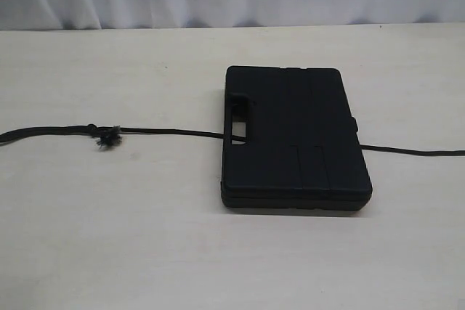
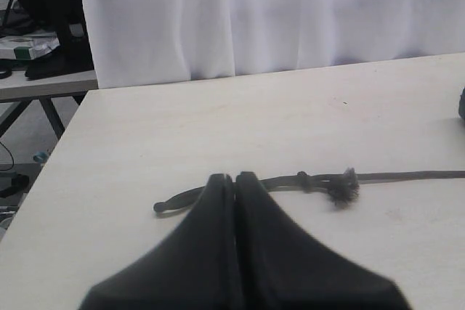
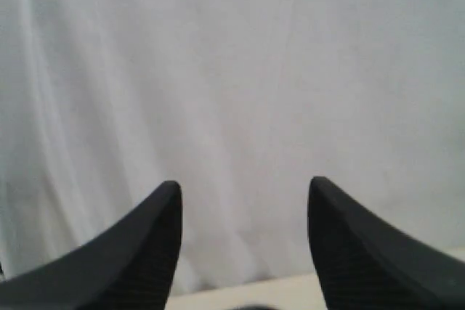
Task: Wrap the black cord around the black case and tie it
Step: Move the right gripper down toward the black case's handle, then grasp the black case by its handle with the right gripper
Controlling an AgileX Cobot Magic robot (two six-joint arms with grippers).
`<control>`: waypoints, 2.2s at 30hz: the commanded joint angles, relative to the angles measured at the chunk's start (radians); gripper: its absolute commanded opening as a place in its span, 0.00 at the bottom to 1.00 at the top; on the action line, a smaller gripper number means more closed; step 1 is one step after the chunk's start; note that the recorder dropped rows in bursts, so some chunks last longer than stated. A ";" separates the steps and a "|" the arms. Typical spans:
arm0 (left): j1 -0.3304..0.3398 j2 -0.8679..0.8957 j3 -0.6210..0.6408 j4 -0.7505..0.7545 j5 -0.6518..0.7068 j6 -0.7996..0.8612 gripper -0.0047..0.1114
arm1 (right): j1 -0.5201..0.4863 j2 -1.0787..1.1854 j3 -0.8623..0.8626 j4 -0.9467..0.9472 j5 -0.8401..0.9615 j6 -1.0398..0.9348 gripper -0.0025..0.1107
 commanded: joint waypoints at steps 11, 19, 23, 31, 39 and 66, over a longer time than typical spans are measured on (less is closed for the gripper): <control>-0.006 -0.002 0.003 -0.005 -0.011 0.002 0.04 | -0.007 0.680 -0.597 0.157 0.813 -0.335 0.50; -0.006 -0.002 0.003 -0.005 -0.011 0.002 0.04 | 0.035 0.996 -0.665 0.692 0.836 -0.728 0.48; -0.006 -0.002 0.003 -0.003 -0.011 0.002 0.04 | 0.216 1.162 -0.675 0.569 0.741 -0.652 0.47; -0.006 -0.002 0.003 -0.003 -0.018 0.002 0.04 | 0.496 1.491 -0.872 0.139 0.619 -0.188 0.47; -0.006 -0.002 0.003 -0.003 -0.018 0.002 0.04 | 0.683 1.755 -1.189 -0.353 0.915 0.336 0.47; -0.006 -0.002 0.003 -0.005 -0.009 0.002 0.04 | 0.599 2.059 -1.402 -0.270 0.876 0.376 0.43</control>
